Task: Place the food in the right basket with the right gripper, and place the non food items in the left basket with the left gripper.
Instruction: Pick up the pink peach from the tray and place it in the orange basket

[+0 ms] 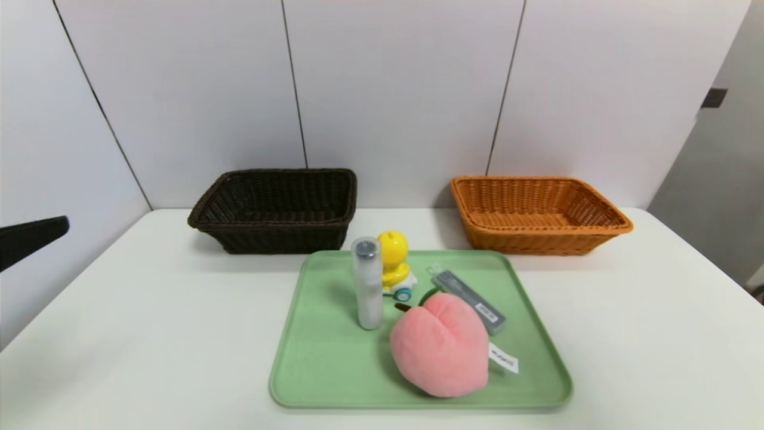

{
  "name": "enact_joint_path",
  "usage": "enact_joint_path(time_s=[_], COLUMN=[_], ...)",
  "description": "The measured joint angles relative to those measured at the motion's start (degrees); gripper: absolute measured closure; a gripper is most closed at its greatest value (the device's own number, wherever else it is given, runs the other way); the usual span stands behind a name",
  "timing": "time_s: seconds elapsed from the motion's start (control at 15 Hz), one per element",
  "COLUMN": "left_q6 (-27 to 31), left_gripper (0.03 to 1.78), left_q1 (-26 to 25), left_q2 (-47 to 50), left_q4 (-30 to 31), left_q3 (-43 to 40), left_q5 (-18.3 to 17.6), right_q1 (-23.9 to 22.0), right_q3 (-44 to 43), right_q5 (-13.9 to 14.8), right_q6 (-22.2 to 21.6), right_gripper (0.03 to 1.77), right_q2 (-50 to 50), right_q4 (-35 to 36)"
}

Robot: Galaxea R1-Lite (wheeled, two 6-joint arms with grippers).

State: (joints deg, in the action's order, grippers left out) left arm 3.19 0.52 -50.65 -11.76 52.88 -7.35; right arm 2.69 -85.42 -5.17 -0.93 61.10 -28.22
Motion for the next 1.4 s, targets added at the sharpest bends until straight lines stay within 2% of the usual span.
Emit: enact_joint_path(time_s=[0.2,0.4,0.6,0.73,0.8,1.0,1.13,1.4], left_q6=[-1.5,-2.3,-2.5,-3.9,-5.1,-5.7,-5.8,-5.8], left_gripper=[0.12,0.12,0.12,0.12,0.12,0.12,0.12,0.12], left_q1=[0.3,1.3,4.2,5.9,6.5,7.0,7.7,8.1], left_q2=[-9.1,-15.7,-18.9,-19.6,-19.8,-20.1,-19.9,-19.6], left_q4=[1.7,5.8,3.8,0.2,-0.6,-2.2,-4.2,-4.8], left_q3=[3.8,4.7,4.7,4.8,4.8,4.3,4.3,4.2], left_q5=[0.1,0.8,2.9,2.9,2.8,2.7,2.8,2.9], right_q1=[3.4,11.1,20.3,24.9,27.3,33.4,36.9,39.0], right_q3=[-7.6,-11.4,-12.5,-13.8,-15.5,-21.9,-25.0,-26.1], right_q5=[0.5,1.5,6.9,10.0,10.6,11.0,10.9,10.5], right_q6=[-2.0,-8.1,-16.4,-22.4,-25.9,-36.5,-41.4,-42.4], right_gripper=[0.1,0.1,0.1,0.1,0.1,0.1,0.1,0.1], right_q2=[13.1,23.8,31.4,34.5,35.8,39.6,41.8,45.6], right_q4=[-3.3,-4.3,-6.8,-13.0,-17.4,-30.6,-36.2,-37.3])
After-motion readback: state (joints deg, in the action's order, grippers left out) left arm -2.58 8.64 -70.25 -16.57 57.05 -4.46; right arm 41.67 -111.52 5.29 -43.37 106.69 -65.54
